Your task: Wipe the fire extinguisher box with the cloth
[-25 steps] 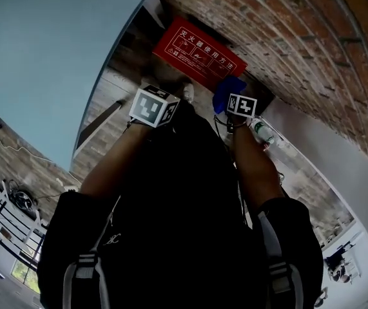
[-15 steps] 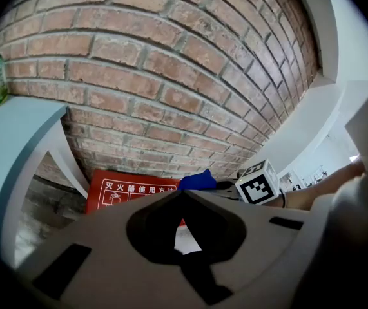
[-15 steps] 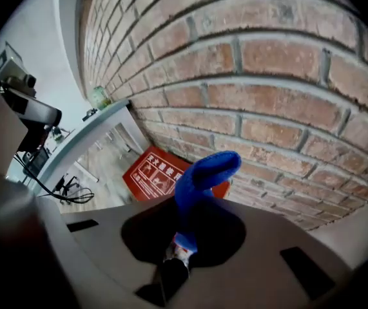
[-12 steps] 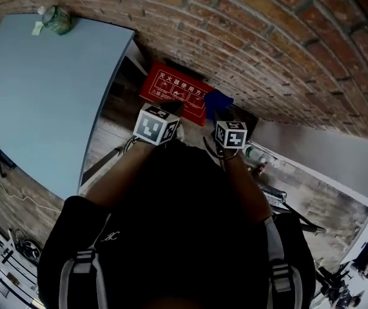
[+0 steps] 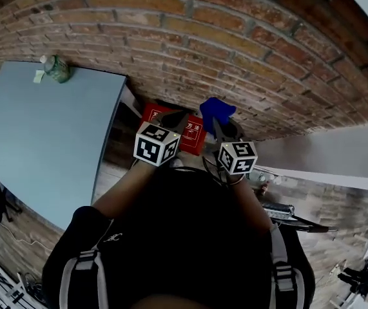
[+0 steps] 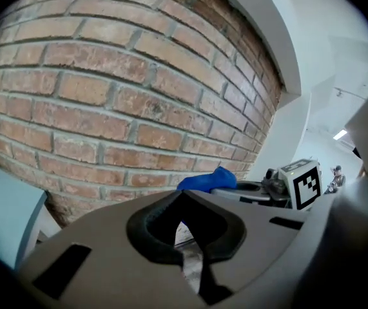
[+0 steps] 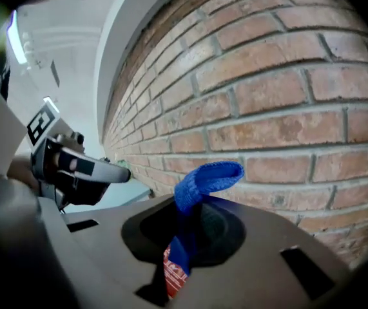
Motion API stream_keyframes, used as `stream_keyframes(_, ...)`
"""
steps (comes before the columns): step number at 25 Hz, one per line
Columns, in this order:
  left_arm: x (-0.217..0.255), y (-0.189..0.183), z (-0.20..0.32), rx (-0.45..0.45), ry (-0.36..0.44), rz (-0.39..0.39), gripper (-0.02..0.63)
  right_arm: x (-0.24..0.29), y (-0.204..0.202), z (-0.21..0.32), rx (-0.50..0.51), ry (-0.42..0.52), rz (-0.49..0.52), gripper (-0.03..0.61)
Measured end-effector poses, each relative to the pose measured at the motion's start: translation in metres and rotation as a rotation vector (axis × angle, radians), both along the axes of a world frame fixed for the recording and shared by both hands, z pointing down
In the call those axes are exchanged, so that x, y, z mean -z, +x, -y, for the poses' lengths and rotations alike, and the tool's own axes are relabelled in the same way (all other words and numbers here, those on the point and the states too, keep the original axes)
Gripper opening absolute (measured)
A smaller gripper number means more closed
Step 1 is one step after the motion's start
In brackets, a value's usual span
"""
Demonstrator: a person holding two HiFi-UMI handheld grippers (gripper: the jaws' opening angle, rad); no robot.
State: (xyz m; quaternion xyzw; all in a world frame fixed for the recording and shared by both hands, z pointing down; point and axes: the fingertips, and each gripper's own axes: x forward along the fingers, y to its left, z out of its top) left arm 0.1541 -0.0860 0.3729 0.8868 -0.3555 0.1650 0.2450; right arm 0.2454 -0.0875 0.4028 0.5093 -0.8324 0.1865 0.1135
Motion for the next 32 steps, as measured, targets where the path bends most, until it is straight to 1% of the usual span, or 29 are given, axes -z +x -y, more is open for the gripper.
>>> stream_keyframes(2,0.015,0.001,0.004,-0.029,0.039,0.010,-0.005,0.033,-0.001,0.002,-0.040,0.059,0.039,0.041)
stream_keyframes(4,0.031,0.001,0.010,-0.054,0.078,0.023,-0.005,0.061,-0.002,0.004,-0.071,0.112,0.058,0.041)
stream_keyframes(6,0.045,0.001,0.014,-0.069,0.109,0.026,-0.005,0.082,-0.004,0.006,-0.089,0.146,0.065,0.041)
stream_keyframes(8,0.055,0.000,0.015,-0.080,0.131,0.027,-0.005,0.096,-0.008,0.005,-0.096,0.173,0.058,0.041)
stream_keyframes(12,0.058,-0.005,0.012,-0.106,0.162,0.065,-0.005,0.109,-0.016,0.001,-0.098,0.210,0.022,0.041)
stream_keyframes(14,0.054,-0.008,0.008,-0.115,0.148,0.065,-0.005,0.111,-0.021,-0.002,-0.096,0.210,0.033,0.041)
stream_keyframes(18,0.049,-0.016,-0.001,-0.118,0.087,0.025,-0.006,0.115,-0.033,-0.010,-0.091,0.200,0.054,0.041)
stream_keyframes(21,0.049,-0.023,-0.004,-0.121,0.079,0.021,-0.005,0.118,-0.039,-0.016,-0.099,0.203,0.052,0.041)
stream_keyframes(24,0.045,-0.027,-0.004,-0.140,0.085,0.034,-0.005,0.115,-0.039,-0.014,-0.118,0.206,0.047,0.041)
stream_keyframes(28,0.040,-0.035,-0.005,-0.157,0.052,0.015,-0.005,0.107,-0.041,-0.011,-0.144,0.183,0.047,0.041)
stream_keyframes(32,0.036,-0.046,-0.002,-0.156,0.035,0.013,-0.006,0.108,-0.047,-0.005,-0.152,0.182,0.040,0.041)
